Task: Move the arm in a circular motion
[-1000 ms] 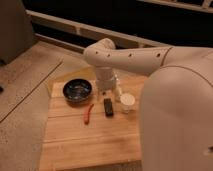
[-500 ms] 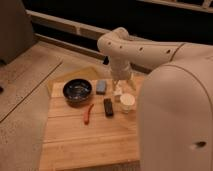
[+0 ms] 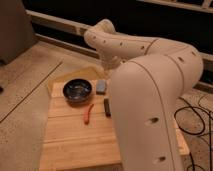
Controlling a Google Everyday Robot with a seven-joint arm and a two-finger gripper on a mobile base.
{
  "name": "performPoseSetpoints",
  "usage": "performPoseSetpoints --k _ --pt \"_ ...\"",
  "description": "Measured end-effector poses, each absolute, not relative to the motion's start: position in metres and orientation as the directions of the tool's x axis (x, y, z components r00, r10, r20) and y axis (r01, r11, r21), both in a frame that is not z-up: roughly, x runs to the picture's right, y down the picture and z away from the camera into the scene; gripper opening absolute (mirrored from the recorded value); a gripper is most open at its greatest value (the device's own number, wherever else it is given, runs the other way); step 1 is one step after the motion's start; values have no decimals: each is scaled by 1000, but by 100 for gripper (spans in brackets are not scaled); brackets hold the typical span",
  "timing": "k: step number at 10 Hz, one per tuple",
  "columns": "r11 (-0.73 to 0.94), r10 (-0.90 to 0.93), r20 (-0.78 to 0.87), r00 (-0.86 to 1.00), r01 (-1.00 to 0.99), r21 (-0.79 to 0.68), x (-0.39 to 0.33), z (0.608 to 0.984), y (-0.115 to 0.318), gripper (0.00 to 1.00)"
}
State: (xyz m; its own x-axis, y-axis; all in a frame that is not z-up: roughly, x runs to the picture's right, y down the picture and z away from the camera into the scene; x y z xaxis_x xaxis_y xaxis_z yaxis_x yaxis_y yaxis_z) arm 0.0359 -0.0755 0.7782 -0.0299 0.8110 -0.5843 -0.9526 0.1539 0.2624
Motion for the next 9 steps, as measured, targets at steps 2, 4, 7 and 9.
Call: performPoseSetpoints --k 2,4,7,9 --pt "220 809 -582 76 -959 181 -10 789 -81 65" --pt "260 806 -567 167 -962 86 -55 790 -80 65" --pt "277 805 -517 291 -955 -106 -132 776 -64 65" --pt "318 781 -492 384 -923 -215 -177 759 -31 65"
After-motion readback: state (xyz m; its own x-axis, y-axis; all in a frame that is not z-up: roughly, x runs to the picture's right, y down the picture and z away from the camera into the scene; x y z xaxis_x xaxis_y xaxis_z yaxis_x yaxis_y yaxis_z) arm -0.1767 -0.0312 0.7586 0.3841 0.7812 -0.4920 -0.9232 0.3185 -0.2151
